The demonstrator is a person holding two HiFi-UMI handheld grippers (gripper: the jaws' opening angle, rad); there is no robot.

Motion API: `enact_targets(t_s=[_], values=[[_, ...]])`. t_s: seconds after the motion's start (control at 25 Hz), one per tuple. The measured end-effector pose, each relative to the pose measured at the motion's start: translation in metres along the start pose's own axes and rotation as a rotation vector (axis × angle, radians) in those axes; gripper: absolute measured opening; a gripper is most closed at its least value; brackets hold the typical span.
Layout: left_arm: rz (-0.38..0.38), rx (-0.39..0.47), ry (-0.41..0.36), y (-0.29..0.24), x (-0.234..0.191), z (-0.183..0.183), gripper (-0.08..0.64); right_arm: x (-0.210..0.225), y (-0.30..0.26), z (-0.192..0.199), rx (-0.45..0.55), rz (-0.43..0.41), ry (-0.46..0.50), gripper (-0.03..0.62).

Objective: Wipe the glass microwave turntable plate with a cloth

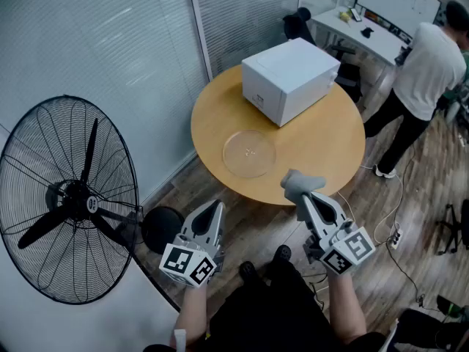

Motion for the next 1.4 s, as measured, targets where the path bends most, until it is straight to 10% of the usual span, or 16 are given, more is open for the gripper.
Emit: enact_targets(t_s=[0.72, 1.4], values=[[-0.015, -0.076, 0.021, 0.006, -0.012, 0.022, -0.006, -0.010, 0.006, 0.026, -0.048, 0.054, 0.011, 0.018], [-0.136, -0.177, 0.049, -0.088, -0.060, 0.020, -0.006, 0.105, -0.080, 0.036, -0.100, -0.042, -0.079, 0.020]])
Point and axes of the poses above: the fingertips, and each gripper's own axes: y backward along the fingers, x to its right, z out of its underside, the point moved 8 cm from there along y, backward along the fingers, and after that the axes turned 3 degrees about -z, right-handed, at the moved point
